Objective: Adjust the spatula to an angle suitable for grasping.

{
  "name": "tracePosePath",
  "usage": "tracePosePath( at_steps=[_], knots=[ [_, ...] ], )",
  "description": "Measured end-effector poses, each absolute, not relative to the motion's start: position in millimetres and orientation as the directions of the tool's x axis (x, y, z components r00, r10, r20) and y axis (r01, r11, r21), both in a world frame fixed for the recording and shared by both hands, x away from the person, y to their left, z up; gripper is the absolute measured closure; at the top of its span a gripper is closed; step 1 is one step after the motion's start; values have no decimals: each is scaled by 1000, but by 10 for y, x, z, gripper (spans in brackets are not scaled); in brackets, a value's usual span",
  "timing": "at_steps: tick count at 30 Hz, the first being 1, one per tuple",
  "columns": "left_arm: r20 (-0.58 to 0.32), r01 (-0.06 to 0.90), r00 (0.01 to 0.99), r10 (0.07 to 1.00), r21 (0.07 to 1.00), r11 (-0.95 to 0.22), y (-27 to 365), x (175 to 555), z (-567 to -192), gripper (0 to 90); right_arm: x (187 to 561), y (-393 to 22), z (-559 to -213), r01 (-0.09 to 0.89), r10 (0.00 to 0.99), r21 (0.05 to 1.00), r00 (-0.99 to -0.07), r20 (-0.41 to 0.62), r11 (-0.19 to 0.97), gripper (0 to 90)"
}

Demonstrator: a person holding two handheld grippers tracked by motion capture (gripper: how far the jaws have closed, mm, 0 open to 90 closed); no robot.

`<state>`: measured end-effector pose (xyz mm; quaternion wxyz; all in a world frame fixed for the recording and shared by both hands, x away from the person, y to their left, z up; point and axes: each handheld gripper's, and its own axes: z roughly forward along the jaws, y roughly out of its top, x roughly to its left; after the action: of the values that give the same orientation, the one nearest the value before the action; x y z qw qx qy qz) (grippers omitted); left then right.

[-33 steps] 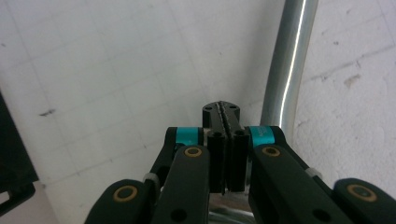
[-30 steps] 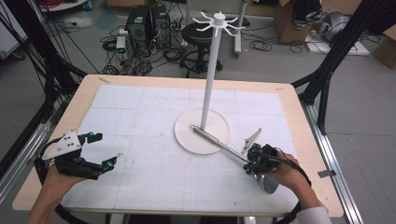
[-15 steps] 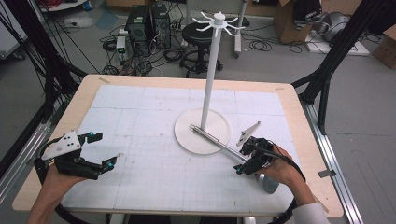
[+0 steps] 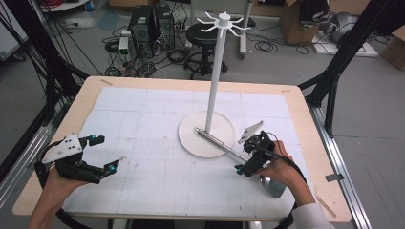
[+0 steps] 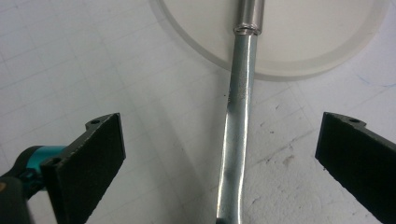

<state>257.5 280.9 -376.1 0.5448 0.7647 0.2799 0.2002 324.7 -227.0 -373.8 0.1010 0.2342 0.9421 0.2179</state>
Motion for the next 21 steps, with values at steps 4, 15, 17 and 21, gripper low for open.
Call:
tracePosePath(
  at_steps=[4, 15, 17, 21],
  knots=[
    [0, 210, 763, 646, 945, -249, 2805, 2577, -3763, 17, 3286, -2260, -3801, 410, 498, 450, -862, -93, 793, 5],
    [-1, 211, 763, 646, 946, -247, 2806, 2584, -3765, 17, 3412, -2236, -3984, 447, 522, 431, -850, -69, 784, 22],
    [-1, 211, 764, 645, 946, -247, 2808, 2586, -3765, 17, 3430, -2232, -4009, 458, 531, 422, -844, -69, 782, 52],
    [-1, 211, 764, 646, 946, -248, 2808, 2586, -3765, 17, 3451, -2214, -4026, 459, 529, 412, -846, -69, 787, 156]
  ],
)
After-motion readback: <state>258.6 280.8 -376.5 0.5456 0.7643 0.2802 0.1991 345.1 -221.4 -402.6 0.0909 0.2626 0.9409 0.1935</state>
